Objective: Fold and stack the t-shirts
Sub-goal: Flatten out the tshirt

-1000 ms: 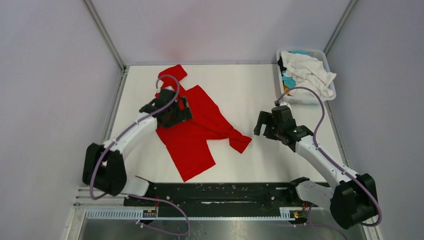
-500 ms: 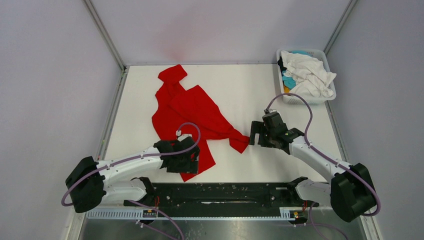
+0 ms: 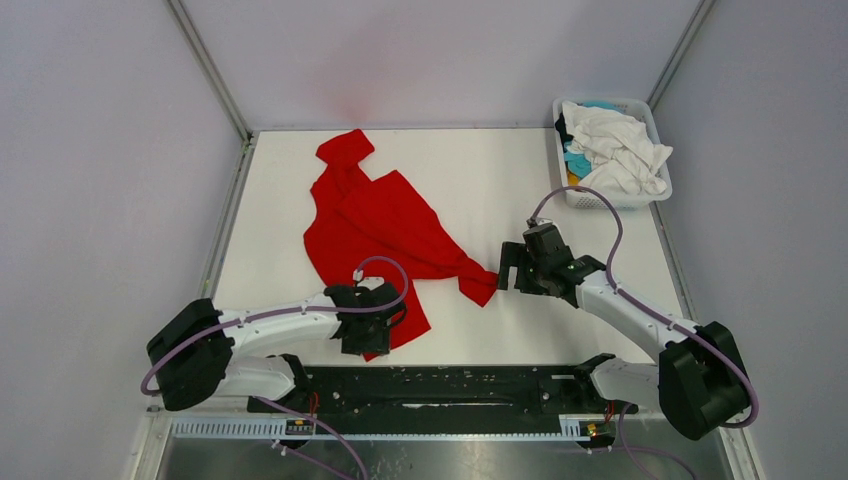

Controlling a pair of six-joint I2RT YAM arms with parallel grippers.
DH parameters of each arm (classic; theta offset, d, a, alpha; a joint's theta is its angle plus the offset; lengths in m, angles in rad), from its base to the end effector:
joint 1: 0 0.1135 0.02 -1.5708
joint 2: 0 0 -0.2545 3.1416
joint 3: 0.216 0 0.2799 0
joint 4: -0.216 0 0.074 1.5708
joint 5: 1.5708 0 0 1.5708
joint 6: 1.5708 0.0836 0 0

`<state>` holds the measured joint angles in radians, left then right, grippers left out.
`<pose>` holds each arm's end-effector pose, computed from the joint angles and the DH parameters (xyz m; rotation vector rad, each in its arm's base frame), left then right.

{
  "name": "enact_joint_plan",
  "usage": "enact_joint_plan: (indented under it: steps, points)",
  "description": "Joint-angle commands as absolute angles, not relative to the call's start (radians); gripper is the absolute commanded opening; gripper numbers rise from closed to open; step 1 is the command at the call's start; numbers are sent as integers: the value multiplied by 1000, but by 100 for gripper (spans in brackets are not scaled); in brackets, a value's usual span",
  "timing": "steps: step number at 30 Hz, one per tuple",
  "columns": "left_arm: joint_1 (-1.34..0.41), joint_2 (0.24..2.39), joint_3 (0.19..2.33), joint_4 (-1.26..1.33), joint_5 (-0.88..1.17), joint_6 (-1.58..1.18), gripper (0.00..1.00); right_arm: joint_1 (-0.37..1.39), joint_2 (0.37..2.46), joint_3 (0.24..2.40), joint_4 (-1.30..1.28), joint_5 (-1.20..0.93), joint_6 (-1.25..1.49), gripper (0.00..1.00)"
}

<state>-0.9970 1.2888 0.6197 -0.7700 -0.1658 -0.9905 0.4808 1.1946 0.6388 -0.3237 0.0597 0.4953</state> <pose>0.1318 -0.1784 0.0803 -0.0065 2.9310 -0.0291 0.2601 0.1301 0.1356 0.0447 2.4809 0.3535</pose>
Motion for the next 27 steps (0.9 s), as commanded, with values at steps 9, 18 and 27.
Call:
enact_joint_plan:
  steps: [9,18,27]
  points:
    - [-997,1363,633,-733,-353,-1077,0,685,1363,727,-318,137,548,84]
    - [-978,1261,609,-735,-389,-1092,0,793,1593,860,-333,250,618,72]
    - [-965,1212,585,-724,-390,-1105,0,798,1689,857,-347,337,690,61]
